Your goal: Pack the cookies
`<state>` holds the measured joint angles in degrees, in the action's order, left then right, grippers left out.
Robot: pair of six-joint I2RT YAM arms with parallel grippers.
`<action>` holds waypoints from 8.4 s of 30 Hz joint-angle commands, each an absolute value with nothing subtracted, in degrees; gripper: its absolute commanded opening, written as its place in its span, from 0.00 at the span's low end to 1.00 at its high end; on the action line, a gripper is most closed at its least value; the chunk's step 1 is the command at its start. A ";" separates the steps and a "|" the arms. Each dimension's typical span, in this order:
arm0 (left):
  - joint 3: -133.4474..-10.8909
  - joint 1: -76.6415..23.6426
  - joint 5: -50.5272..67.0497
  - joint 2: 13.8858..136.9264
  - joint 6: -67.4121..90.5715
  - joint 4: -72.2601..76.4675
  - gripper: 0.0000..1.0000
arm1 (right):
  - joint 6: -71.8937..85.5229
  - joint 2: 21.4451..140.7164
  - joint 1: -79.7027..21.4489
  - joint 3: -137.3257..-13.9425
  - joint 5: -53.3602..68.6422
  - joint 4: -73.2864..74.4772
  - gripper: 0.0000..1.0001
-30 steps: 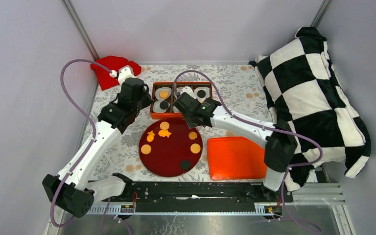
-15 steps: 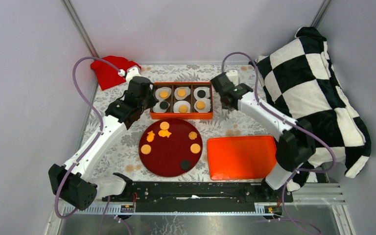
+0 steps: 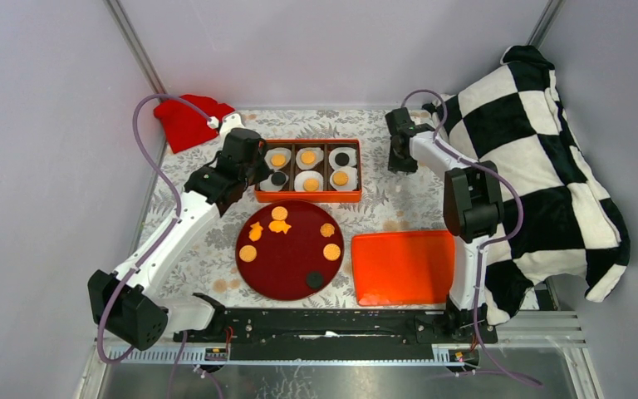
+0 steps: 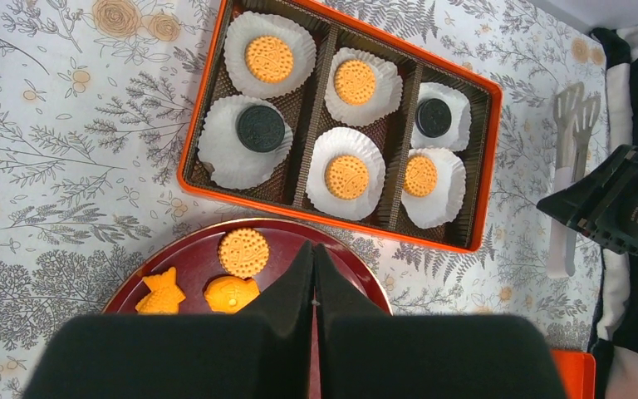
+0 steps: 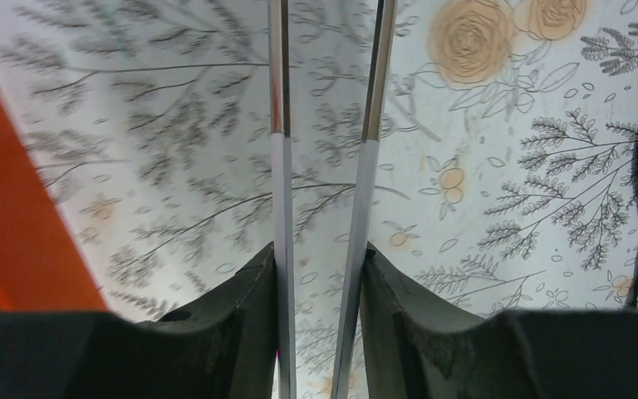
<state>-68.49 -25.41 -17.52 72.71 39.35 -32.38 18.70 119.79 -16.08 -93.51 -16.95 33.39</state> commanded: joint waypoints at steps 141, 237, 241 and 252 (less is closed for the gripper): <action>-47.90 -41.85 22.80 76.38 42.29 0.50 0.00 | 17.79 74.15 -70.09 -79.52 -19.88 54.06 0.32; -59.77 -24.96 -30.16 77.82 30.34 -0.20 0.00 | 64.95 118.13 -15.82 -72.08 33.69 -46.24 0.00; -58.23 -24.91 -29.21 78.77 30.34 1.36 0.00 | 66.13 121.35 -15.02 -73.09 34.42 -47.33 0.00; -54.04 -24.96 -25.96 82.62 31.63 5.44 0.00 | 64.34 123.87 -14.27 -70.97 32.97 -45.35 0.00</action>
